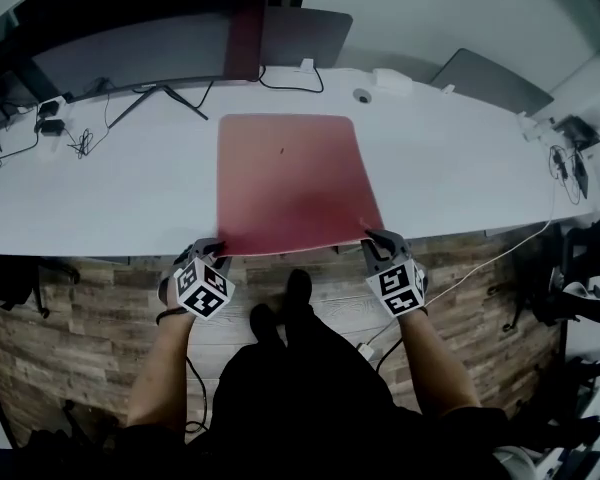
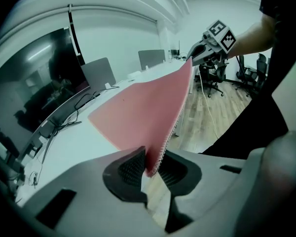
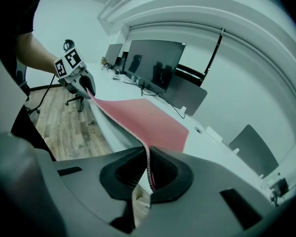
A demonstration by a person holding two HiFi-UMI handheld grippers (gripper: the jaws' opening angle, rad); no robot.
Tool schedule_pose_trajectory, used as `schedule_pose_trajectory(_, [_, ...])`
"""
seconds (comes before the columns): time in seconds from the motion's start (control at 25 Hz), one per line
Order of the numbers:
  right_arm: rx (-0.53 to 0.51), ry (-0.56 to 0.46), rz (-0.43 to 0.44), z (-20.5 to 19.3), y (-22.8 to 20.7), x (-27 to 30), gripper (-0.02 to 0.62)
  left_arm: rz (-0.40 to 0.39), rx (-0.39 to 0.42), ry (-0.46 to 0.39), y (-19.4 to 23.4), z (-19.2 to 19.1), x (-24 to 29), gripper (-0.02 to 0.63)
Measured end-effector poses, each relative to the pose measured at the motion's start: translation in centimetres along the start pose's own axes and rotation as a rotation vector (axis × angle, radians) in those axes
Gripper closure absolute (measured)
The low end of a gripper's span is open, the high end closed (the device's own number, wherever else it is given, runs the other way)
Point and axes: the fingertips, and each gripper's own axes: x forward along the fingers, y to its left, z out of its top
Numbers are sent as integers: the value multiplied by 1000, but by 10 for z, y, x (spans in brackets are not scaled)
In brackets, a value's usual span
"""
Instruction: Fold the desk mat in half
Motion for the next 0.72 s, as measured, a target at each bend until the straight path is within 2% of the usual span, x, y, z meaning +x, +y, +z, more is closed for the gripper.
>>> schedule_pose_trajectory(0.2, [19,16,-48,-7,-17,-22,572,-58,48,-68,-10,31,-20,573])
schedule_pose_trajectory(0.44, [69,13,-80,-14,-32,-34,571,-76,39,-161,6,71,-35,580])
schedule_pose_trajectory(0.72, [92,-39,-87,17,-86,-11,561,-59,-24,-204,50,110,-37,581])
